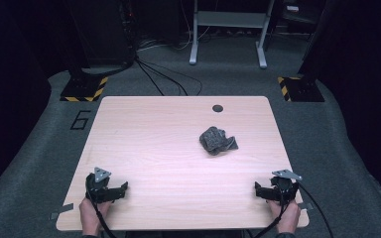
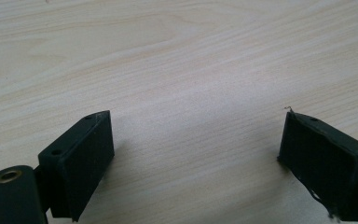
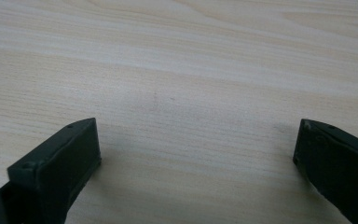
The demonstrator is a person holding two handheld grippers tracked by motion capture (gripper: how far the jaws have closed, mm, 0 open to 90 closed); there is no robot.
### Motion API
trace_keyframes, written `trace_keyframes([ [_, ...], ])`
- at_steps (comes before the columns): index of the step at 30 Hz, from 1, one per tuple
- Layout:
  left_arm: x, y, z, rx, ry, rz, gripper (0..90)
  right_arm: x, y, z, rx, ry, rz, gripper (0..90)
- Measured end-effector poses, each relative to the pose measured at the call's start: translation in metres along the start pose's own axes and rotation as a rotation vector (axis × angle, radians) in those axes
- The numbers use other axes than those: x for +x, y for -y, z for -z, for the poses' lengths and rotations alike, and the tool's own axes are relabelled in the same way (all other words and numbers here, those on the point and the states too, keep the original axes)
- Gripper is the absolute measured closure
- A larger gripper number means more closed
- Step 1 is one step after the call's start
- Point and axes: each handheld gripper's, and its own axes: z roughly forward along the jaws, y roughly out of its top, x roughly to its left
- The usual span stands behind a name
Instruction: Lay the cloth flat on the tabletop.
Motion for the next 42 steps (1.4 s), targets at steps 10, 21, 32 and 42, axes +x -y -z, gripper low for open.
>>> trace_keyframes([
  [10, -0.0001, 0.0000, -0.0001, 0.000, 0.001, 0.001, 9.7, 0.0000, -0.0003, -0.0005, -0.004, -0.001, -0.002, 0.0],
  [21, -0.0003, 0.0001, -0.0003, -0.004, -0.001, 0.002, 9.8, -0.0003, -0.0019, -0.0006, 0.010, -0.002, -0.001, 0.0],
  [32, -0.0003, 0.0001, -0.0002, -0.003, -0.001, 0.001, 9.8, 0.0006, -0.0013, -0.0005, 0.006, 0.003, -0.006, 0.0],
  [42, -0.0002, 0.0002, -0.0003, -0.005, -0.002, 0.001, 9.8, 0.0001, -0.0011, -0.0005, 0.003, 0.001, -0.004, 0.1],
])
